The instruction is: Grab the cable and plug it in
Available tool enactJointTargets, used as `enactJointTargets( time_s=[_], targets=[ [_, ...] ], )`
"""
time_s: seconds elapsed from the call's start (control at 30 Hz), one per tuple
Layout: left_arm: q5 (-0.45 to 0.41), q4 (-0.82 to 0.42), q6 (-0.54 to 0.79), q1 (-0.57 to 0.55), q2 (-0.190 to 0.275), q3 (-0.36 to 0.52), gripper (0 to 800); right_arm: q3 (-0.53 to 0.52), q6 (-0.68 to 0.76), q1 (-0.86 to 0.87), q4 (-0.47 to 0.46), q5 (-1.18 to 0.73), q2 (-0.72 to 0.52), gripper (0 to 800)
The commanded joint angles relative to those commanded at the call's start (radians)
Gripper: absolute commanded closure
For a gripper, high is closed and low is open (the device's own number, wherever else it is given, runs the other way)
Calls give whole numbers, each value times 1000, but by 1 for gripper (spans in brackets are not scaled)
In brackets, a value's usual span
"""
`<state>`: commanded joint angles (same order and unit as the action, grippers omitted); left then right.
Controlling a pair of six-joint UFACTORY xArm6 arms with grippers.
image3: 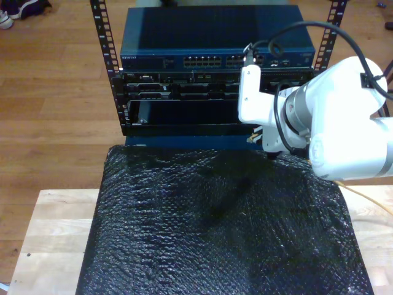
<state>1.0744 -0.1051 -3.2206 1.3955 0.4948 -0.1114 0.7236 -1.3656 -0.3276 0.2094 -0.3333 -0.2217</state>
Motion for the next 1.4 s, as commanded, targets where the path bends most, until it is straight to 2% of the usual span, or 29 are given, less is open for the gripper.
enactJointTargets(
  time_s=[0.23, 0.47, 0.63, 0.8, 1.07, 1.4],
  targets=[
    [0, 0, 0, 0, 0, 0, 0, -63, -6, -2, -15, 215, 41, 800],
    [0, 0, 0, 0, 0, 0, 0, -64, -11, 11, -34, 400, 95, 800],
    [0, 0, 0, 0, 0, 0, 0, -123, -15, 9, -107, 549, 109, 800],
    [0, 0, 0, 0, 0, 0, 0, -124, -18, 12, -115, 620, 129, 800],
    [0, 0, 0, 0, 0, 0, 0, -226, -160, 14, -110, 907, 146, 800],
    [0, 0, 0, 0, 0, 0, 0, -267, -163, 11, -115, 918, 130, 800]
  ],
)
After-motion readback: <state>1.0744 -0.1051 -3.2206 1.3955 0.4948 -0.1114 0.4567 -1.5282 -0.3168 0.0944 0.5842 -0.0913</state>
